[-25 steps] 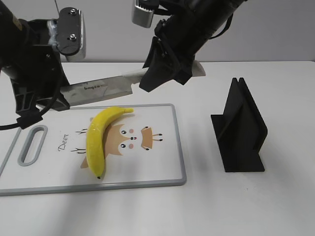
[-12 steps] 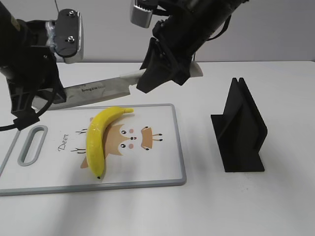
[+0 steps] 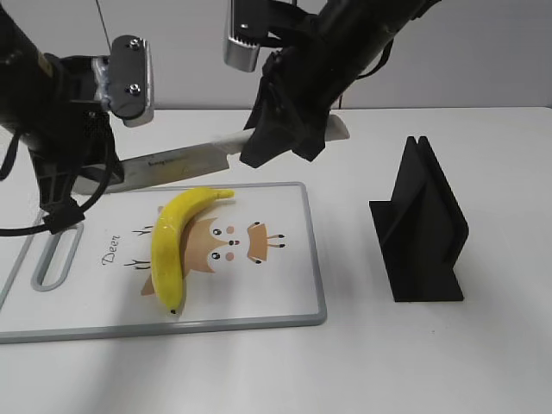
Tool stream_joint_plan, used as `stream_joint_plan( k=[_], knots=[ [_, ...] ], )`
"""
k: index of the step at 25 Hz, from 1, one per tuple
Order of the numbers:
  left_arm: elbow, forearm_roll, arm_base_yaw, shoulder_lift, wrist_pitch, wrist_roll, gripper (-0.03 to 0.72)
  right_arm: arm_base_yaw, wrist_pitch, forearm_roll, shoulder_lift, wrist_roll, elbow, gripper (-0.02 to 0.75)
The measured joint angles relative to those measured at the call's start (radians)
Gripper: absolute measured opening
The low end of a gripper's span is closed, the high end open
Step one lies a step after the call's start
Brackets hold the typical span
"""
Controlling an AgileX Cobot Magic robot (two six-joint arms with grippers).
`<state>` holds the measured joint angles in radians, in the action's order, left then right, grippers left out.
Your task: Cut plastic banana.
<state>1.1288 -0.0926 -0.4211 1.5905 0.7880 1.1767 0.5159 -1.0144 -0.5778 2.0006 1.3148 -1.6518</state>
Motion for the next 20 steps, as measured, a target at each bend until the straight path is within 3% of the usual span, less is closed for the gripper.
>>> stream_joint_plan(
  k=[20],
  knots=[
    [0.011, 0.014, 0.009, 0.327, -0.156, 0.004, -0.016, 0.0, 0.065, 0.109, 0.285, -0.018, -0.005, 0.185]
  ],
)
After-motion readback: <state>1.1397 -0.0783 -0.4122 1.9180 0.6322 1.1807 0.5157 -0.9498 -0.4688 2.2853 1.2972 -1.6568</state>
